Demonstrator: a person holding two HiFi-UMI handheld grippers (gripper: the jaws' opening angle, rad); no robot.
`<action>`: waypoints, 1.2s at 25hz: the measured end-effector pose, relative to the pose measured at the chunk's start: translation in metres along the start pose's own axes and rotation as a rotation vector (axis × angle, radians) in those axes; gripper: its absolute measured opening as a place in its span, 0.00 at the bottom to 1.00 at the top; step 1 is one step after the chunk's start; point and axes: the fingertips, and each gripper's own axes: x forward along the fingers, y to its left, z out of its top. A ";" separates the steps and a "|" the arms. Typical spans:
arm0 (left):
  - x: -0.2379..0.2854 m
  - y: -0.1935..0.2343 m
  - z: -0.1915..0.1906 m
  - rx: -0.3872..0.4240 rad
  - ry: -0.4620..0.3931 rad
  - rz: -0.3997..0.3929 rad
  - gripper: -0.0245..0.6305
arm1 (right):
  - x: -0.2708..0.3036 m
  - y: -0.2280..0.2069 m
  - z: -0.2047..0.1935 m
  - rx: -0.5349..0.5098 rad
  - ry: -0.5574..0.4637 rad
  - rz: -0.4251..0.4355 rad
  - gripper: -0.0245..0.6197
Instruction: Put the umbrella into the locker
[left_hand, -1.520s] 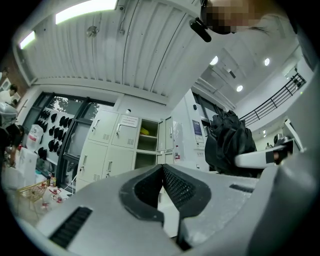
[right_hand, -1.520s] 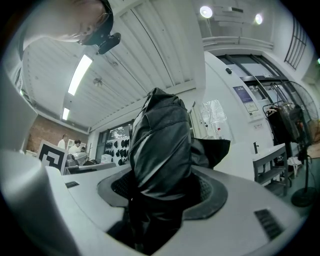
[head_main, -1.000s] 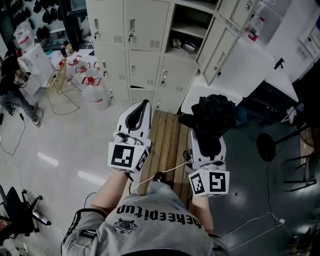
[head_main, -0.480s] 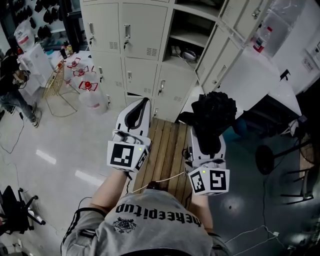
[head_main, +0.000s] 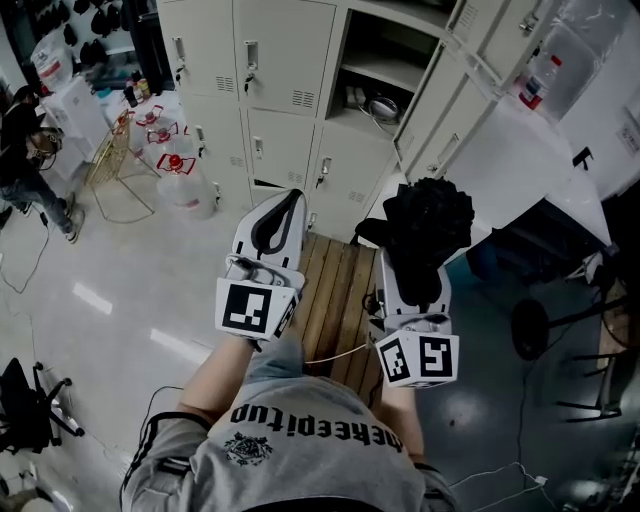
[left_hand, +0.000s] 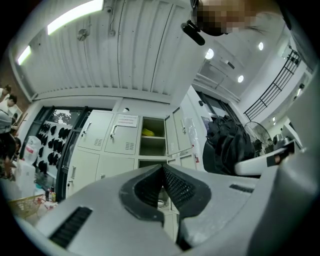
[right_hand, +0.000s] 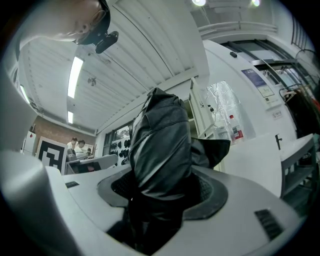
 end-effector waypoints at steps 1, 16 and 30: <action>0.002 0.002 -0.002 -0.001 0.002 0.006 0.04 | 0.002 0.000 -0.002 0.003 0.003 0.006 0.45; 0.071 0.025 -0.023 -0.004 -0.010 0.004 0.04 | 0.069 -0.034 -0.013 0.000 0.015 0.014 0.45; 0.162 0.085 -0.047 -0.037 -0.033 -0.032 0.04 | 0.175 -0.056 -0.027 -0.003 0.025 -0.022 0.45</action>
